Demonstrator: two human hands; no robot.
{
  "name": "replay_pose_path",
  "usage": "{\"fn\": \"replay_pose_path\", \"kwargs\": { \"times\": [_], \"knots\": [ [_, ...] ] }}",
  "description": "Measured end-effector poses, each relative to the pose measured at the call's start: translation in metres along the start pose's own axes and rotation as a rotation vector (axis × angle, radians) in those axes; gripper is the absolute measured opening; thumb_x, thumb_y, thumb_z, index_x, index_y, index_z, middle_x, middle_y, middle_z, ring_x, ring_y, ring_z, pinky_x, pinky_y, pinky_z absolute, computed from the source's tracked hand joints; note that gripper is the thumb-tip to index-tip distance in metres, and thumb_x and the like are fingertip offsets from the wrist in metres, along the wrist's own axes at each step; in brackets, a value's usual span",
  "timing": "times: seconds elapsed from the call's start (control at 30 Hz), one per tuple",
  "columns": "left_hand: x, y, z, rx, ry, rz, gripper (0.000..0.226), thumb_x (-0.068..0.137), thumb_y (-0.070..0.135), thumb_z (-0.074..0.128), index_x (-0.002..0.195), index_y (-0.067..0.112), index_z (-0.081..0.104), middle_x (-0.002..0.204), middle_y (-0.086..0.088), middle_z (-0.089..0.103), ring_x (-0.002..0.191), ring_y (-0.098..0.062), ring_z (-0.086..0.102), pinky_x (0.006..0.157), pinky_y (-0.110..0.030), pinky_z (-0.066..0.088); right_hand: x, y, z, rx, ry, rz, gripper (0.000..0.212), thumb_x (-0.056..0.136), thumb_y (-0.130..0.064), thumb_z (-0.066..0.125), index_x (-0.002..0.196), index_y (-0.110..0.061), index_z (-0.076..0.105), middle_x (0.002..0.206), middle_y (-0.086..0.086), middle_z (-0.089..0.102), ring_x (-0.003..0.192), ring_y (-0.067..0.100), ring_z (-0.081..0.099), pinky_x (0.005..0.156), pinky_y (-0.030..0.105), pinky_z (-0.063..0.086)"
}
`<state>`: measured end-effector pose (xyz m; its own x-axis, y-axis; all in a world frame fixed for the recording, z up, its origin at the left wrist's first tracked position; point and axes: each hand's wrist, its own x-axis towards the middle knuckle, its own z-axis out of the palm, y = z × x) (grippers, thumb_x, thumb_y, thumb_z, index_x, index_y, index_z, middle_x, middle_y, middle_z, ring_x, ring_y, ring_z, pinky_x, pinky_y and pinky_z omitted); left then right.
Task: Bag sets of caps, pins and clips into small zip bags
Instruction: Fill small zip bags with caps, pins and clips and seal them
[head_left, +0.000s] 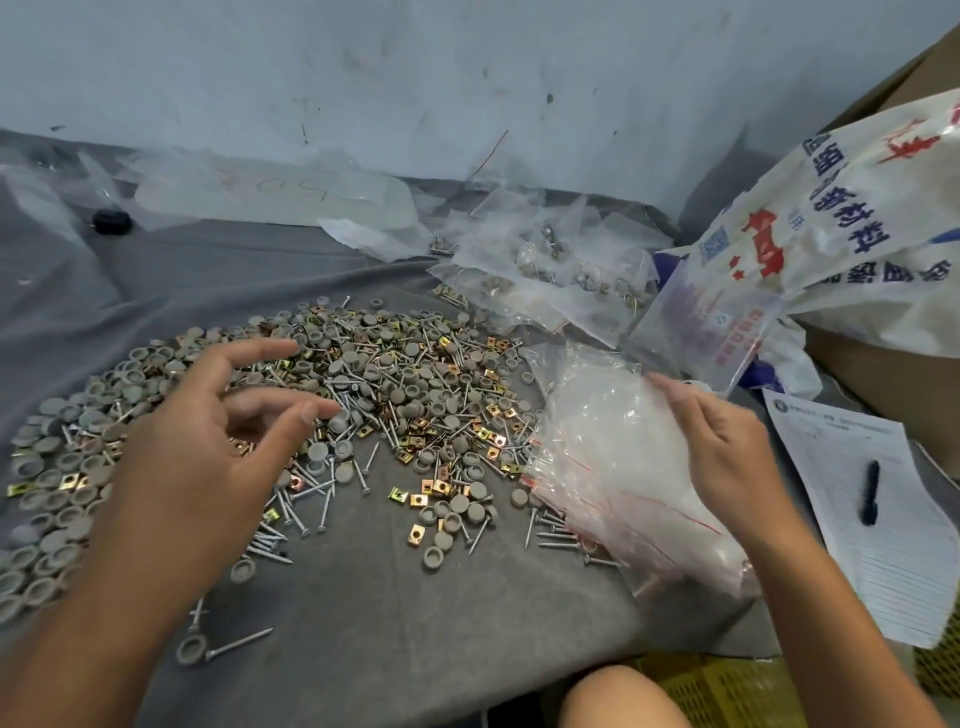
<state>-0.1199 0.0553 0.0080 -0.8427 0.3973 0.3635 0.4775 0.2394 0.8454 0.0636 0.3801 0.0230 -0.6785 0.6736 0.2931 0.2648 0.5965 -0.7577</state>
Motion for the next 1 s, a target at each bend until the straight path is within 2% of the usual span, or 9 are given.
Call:
{"fn": "replay_pose_path", "kwargs": {
  "times": [0.1,0.23,0.33,0.4,0.53,0.63,0.83,0.9,1.0],
  "knots": [
    [-0.004,0.007,0.006,0.049,-0.083,-0.02,0.037,0.085,0.054,0.058,0.12,0.047,0.052,0.093,0.032,0.071,0.071,0.002,0.069,0.05,-0.026,0.052,0.014,-0.029,0.017,0.062,-0.002,-0.053,0.027,0.105,-0.035,0.046,0.124,-0.032,0.066,0.113,-0.028,0.063,0.102,-0.03,0.05,0.085,-0.004,0.036],
    [-0.008,0.009,0.018,0.02,-0.23,-0.099,0.043,0.078,0.061,0.059,0.118,0.046,0.058,0.107,0.032,0.067,0.093,0.011,0.064,0.075,-0.025,0.051,0.02,-0.077,0.051,0.33,-0.096,-0.094,0.034,0.104,-0.039,0.044,0.123,-0.029,0.07,0.117,-0.024,0.07,0.114,-0.016,0.058,0.09,0.003,0.043],
    [-0.004,0.009,0.021,-0.033,-0.26,-0.212,0.065,0.075,0.069,0.059,0.135,0.048,0.049,0.125,0.03,0.058,0.111,0.013,0.055,0.092,-0.026,0.049,0.017,-0.112,0.076,0.558,-0.247,-0.037,0.04,0.096,-0.05,0.046,0.109,-0.029,0.077,0.111,-0.008,0.077,0.103,0.011,0.072,0.089,0.025,0.057],
    [0.002,0.01,0.018,-0.127,-0.259,-0.269,0.073,0.075,0.072,0.057,0.142,0.047,0.043,0.134,0.03,0.054,0.117,0.011,0.053,0.097,-0.024,0.047,0.015,-0.129,0.091,0.711,-0.377,0.02,0.043,0.093,-0.05,0.047,0.104,-0.023,0.078,0.104,-0.001,0.078,0.096,0.015,0.074,0.086,0.035,0.059],
    [0.014,0.008,0.011,-0.389,-0.219,-0.342,0.065,0.075,0.061,0.063,0.133,0.032,0.058,0.117,0.023,0.069,0.093,0.013,0.064,0.072,-0.006,0.049,0.015,-0.14,0.115,0.971,-0.526,0.149,0.043,0.092,-0.042,0.047,0.103,-0.013,0.077,0.109,0.009,0.077,0.104,0.023,0.073,0.088,0.038,0.061],
    [0.018,0.003,0.01,-0.47,-0.122,-0.356,0.033,0.079,0.044,0.066,0.106,0.026,0.074,0.092,0.009,0.077,0.073,0.004,0.067,0.065,-0.01,0.049,0.015,-0.131,0.131,0.937,-0.45,0.25,0.042,0.094,-0.042,0.047,0.109,-0.013,0.073,0.106,0.008,0.078,0.102,0.025,0.074,0.094,0.046,0.056],
    [0.024,-0.005,0.008,-0.477,0.024,-0.369,0.016,0.084,0.032,0.068,0.093,0.021,0.076,0.087,0.003,0.078,0.077,-0.009,0.073,0.064,-0.017,0.054,0.0,-0.105,0.153,0.465,-0.263,0.145,0.031,0.102,-0.046,0.051,0.13,-0.042,0.061,0.124,-0.018,0.066,0.108,0.0,0.063,0.085,0.022,0.053],
    [0.023,-0.002,0.009,-0.496,0.051,-0.358,0.01,0.086,0.026,0.07,0.093,0.02,0.076,0.085,0.002,0.078,0.075,-0.009,0.073,0.063,-0.016,0.054,-0.008,-0.106,0.158,0.455,-0.205,0.011,0.023,0.095,-0.048,0.061,0.115,-0.037,0.065,0.107,-0.019,0.067,0.089,-0.008,0.062,0.07,0.012,0.05],
    [0.02,0.003,0.011,-0.505,0.04,-0.288,0.013,0.078,0.023,0.077,0.09,0.021,0.077,0.086,0.002,0.078,0.079,-0.011,0.075,0.065,-0.016,0.055,-0.022,-0.116,0.17,0.64,-0.438,-0.065,0.028,0.085,-0.056,0.072,0.091,-0.029,0.066,0.076,-0.014,0.066,0.066,-0.002,0.059,0.058,0.013,0.047]
  ]
}}
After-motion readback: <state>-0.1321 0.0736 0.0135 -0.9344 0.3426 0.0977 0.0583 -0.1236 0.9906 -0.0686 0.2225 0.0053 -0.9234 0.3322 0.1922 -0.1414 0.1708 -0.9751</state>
